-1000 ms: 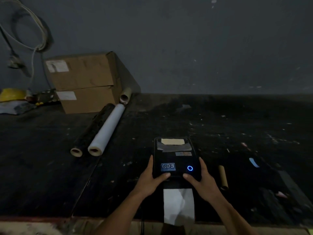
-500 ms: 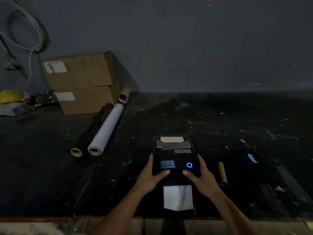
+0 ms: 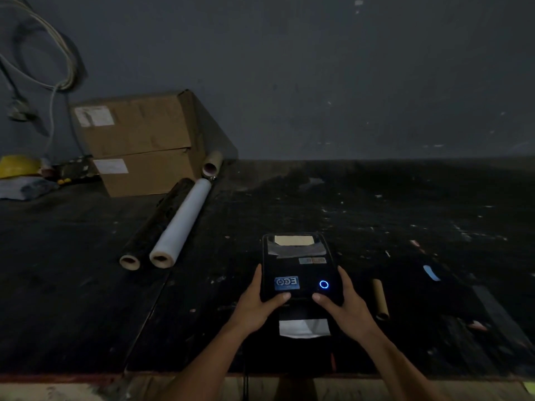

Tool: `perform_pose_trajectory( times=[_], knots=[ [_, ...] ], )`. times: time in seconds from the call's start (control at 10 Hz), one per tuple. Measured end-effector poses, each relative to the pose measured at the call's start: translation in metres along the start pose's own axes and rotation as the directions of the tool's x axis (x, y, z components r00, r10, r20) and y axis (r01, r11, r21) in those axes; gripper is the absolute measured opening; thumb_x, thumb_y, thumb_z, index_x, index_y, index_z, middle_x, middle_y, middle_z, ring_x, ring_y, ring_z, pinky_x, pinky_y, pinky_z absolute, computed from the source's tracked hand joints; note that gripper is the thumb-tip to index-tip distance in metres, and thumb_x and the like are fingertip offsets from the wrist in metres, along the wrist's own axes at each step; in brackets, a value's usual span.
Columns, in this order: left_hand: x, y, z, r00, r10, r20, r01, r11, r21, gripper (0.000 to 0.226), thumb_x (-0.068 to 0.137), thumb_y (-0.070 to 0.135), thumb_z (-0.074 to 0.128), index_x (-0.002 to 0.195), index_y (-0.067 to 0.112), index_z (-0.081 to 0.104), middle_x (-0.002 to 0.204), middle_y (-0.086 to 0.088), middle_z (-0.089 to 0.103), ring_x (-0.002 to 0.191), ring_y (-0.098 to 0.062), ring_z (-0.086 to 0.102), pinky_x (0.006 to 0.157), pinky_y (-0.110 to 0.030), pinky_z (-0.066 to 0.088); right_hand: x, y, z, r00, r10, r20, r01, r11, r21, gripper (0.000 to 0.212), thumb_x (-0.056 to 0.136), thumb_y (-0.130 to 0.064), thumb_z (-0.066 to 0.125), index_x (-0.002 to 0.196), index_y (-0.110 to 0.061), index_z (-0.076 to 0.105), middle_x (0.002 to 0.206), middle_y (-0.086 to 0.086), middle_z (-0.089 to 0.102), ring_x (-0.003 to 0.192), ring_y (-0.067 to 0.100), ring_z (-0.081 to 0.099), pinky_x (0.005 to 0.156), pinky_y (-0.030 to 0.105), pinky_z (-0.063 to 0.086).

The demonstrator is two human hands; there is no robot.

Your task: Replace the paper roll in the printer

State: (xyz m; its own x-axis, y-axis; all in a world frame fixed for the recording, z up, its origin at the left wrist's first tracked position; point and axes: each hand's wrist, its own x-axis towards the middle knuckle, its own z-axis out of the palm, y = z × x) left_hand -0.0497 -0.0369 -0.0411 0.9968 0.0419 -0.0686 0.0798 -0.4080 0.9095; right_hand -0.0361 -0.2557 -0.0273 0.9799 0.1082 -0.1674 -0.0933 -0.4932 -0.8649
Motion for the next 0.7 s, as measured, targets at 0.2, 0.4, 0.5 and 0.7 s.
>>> perform_pose_trajectory(
  times=[0.2,0.4,0.5,0.7],
  knots=[
    [-0.002,0.001,-0.001,1.000,-0.009,0.014,0.009,1.000,-0.010,0.092,0.066,0.061,0.071,0.135,0.058,0.009,0.122,0.033,0.048,0.109,0.015,0.048,0.079,-0.001,0.035,-0.001,-0.001,-0.001,1.000,0.003,0.008,-0.003,1.000,0.009,0.112,0.062,-0.066,0.067,0.146,-0.034,0.001,0.151,0.004,0.032,0.136,0.023,0.034,0.111,0.046,0.031],
    [-0.004,0.005,-0.003,0.998,-0.028,0.051,0.028,1.000,-0.002,0.100,0.068,0.059,0.071,0.147,0.042,0.011,0.140,0.012,0.048,0.123,-0.004,0.047,0.099,-0.020,0.036,-0.003,-0.007,-0.003,0.998,0.045,0.041,-0.045,0.999,-0.011,0.112,0.063,-0.067,0.066,0.146,-0.035,-0.003,0.152,0.006,0.030,0.135,0.026,0.034,0.111,0.046,0.031],
    [-0.002,0.007,-0.005,0.997,-0.045,0.066,0.043,0.999,0.032,0.103,0.068,0.060,0.070,0.148,0.040,0.008,0.146,0.007,0.045,0.127,-0.008,0.044,0.102,-0.023,0.035,-0.003,-0.009,-0.005,0.997,0.056,0.053,-0.054,0.998,-0.027,0.112,0.064,-0.068,0.065,0.146,-0.034,-0.004,0.151,0.006,0.032,0.134,0.026,0.037,0.110,0.044,0.032],
    [-0.008,0.033,-0.014,0.996,-0.040,0.074,0.027,0.985,0.169,0.095,0.075,0.045,0.073,0.148,0.028,0.014,0.148,-0.001,0.041,0.133,-0.017,0.041,0.112,-0.034,0.033,-0.009,-0.033,-0.014,0.995,0.095,0.033,-0.086,0.973,-0.213,0.103,0.072,-0.060,0.064,0.147,-0.025,0.002,0.153,0.007,0.028,0.136,0.025,0.033,0.113,0.045,0.025]
  ],
)
